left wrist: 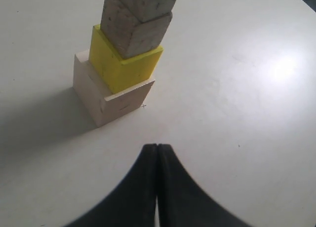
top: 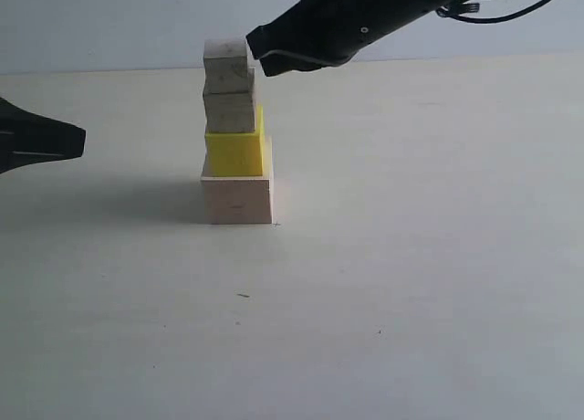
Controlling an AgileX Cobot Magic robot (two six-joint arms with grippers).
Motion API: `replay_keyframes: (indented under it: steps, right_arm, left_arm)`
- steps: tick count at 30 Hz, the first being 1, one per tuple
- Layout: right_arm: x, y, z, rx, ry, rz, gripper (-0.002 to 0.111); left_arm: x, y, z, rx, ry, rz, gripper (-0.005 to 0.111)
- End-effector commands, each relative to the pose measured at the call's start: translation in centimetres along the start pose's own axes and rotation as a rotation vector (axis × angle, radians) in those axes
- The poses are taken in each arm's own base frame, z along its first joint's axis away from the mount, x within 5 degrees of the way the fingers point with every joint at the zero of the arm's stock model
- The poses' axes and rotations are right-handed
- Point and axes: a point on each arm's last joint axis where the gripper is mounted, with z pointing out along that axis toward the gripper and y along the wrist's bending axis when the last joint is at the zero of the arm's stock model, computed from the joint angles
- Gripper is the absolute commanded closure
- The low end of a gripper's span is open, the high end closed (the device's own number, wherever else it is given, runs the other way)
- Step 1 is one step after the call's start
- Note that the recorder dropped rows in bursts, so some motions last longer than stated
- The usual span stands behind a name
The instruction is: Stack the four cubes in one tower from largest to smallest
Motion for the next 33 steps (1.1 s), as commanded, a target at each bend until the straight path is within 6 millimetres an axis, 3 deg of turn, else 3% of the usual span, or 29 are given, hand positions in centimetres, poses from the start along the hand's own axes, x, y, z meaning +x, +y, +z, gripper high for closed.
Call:
replay_keyframes:
  steps: [1,33]
  right_arm:
    - [-0.13,0.43,-0.94,-0.004,0.019,0.033,0.108]
    - [0.44,1.25,-0.66,-0.113,0.072,0.022,0.108]
  left_arm:
    - [-0.03,-0.14,-0.04,0.006,-0.009,-0.005,0.107]
    - [-0.04,-0.15,-0.04,0.006,-0.01,-0.007,0.107]
